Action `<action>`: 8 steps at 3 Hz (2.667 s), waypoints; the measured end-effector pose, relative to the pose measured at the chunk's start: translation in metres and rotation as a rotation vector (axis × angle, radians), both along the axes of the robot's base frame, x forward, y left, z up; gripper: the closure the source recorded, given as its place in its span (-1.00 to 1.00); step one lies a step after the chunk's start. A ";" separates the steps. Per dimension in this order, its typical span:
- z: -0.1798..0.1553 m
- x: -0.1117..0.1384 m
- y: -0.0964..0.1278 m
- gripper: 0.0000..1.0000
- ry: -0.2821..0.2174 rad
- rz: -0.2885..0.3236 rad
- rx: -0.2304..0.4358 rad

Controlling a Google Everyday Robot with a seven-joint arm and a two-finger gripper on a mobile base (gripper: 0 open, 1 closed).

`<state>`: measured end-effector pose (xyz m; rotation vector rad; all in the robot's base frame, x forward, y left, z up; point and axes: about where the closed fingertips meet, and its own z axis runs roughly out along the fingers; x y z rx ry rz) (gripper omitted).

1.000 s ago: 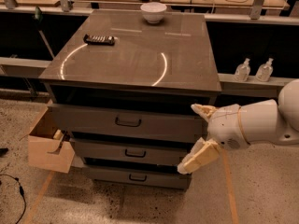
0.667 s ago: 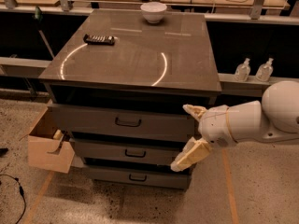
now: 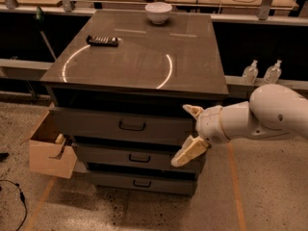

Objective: Open top drawer

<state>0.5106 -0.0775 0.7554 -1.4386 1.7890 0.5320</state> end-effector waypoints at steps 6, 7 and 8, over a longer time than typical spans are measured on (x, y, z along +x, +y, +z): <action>-0.050 0.037 -0.017 -0.88 0.048 0.007 -0.109; -0.056 0.036 -0.012 -0.51 0.061 0.019 -0.109; -0.056 0.035 -0.010 -0.44 0.063 0.021 -0.108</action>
Offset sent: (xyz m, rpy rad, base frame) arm 0.0674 -0.0188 -0.0261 -0.0747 -0.0324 -0.0147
